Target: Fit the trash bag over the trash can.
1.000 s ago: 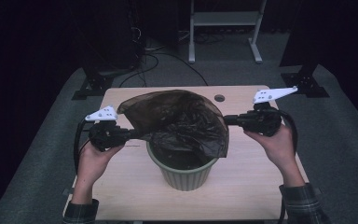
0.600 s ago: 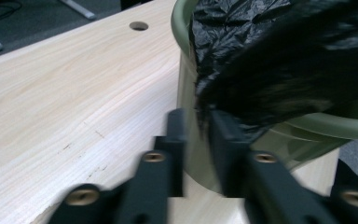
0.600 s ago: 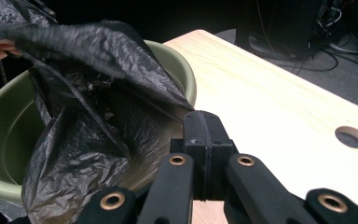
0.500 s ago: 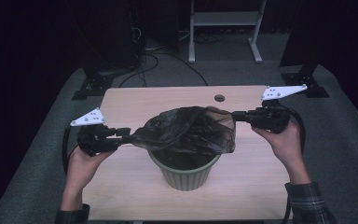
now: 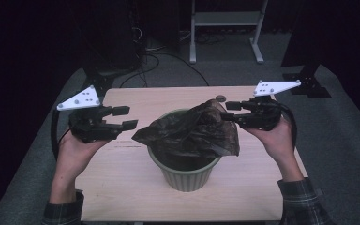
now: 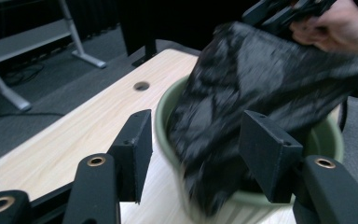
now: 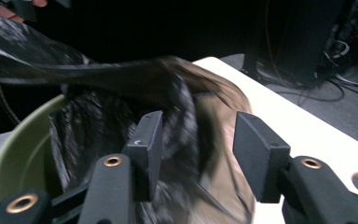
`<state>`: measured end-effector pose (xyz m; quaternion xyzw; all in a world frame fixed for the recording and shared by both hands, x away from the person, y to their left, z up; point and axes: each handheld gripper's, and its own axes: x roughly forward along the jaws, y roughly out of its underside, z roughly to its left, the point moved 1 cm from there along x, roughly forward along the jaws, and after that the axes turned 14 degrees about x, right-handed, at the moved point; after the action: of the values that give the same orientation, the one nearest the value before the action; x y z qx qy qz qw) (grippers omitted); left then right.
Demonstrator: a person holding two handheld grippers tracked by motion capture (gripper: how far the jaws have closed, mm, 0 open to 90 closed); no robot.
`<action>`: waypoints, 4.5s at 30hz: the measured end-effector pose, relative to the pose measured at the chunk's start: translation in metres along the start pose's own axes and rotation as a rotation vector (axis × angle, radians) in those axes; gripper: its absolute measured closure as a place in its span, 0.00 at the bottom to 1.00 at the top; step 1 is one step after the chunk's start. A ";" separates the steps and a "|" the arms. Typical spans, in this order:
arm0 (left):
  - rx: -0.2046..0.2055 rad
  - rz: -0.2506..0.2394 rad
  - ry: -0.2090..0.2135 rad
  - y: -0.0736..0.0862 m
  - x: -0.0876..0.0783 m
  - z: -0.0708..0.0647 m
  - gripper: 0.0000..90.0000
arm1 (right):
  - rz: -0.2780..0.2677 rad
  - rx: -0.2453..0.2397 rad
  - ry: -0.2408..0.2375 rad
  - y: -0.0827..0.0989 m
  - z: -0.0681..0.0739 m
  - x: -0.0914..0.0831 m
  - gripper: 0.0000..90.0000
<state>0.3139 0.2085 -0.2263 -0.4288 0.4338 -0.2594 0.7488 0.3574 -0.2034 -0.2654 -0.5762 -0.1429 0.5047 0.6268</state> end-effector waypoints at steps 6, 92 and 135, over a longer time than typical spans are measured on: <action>0.016 -0.010 0.052 -0.020 0.024 -0.003 0.46 | 0.020 -0.012 -0.015 -0.006 0.008 0.021 0.57; -0.093 0.104 0.050 0.018 0.071 0.043 1.00 | -0.005 0.035 0.018 -0.013 -0.022 0.048 0.99; -0.246 0.110 0.146 0.111 0.117 0.040 1.00 | -0.045 0.147 0.102 -0.006 -0.067 0.035 0.74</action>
<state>0.4082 0.1917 -0.3623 -0.4729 0.5384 -0.1931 0.6702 0.4271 -0.2134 -0.2940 -0.5504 -0.0862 0.4695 0.6849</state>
